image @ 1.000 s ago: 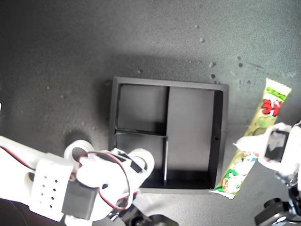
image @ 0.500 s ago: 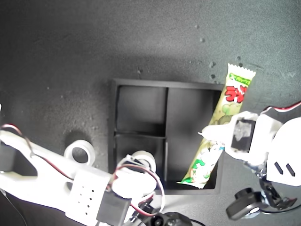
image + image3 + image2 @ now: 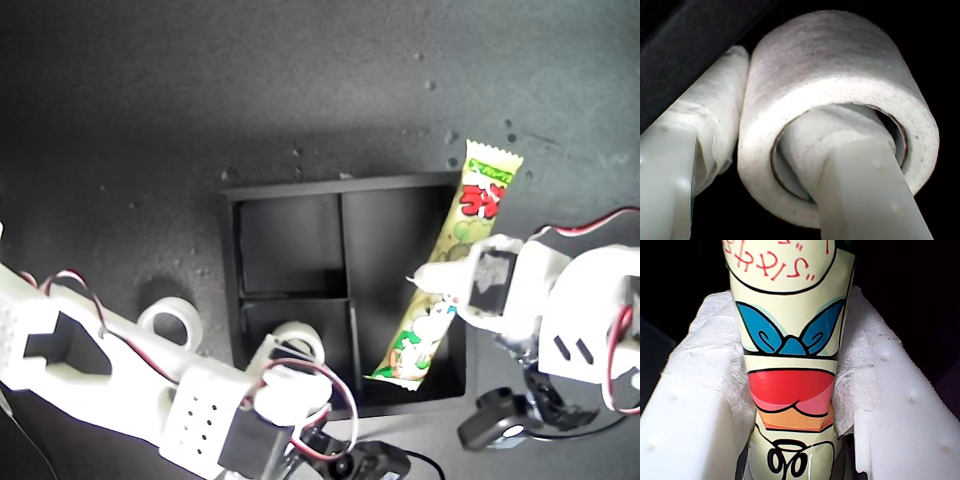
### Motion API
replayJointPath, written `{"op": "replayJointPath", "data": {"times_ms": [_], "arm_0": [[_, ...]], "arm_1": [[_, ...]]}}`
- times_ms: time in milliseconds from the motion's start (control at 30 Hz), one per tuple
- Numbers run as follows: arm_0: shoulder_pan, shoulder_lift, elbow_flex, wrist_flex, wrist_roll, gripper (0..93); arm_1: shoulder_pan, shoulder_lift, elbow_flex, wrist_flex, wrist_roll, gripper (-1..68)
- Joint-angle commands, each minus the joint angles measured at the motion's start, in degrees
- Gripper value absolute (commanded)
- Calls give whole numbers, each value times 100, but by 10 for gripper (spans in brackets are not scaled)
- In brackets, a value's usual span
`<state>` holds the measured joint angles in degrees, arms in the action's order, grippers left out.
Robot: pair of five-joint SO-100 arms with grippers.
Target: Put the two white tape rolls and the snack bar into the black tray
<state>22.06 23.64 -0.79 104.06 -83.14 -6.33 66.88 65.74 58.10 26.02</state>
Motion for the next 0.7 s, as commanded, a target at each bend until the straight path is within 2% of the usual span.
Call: {"op": "replayJointPath", "data": {"times_ms": [0,167,267,333,533,600,667], "arm_0": [[123,686,229,123,-62,63],[114,1529,932,123,132,114],[53,2171,1318,123,360,135],[0,2654,1608,123,475,142],[-422,4693,3331,123,580,140],[-633,5405,4104,123,422,138],[-853,6223,5203,114,-35,137]], "arm_1": [[-114,-431,-773,62,53,-3],[-299,-1424,-2074,756,62,3],[-325,-1433,-2145,940,62,178],[-334,-1433,-2276,1169,35,260],[-308,-1433,-3287,2303,-185,349],[-264,-1433,-3753,2760,-264,357],[-193,-1433,-4342,3322,-334,357]]}}
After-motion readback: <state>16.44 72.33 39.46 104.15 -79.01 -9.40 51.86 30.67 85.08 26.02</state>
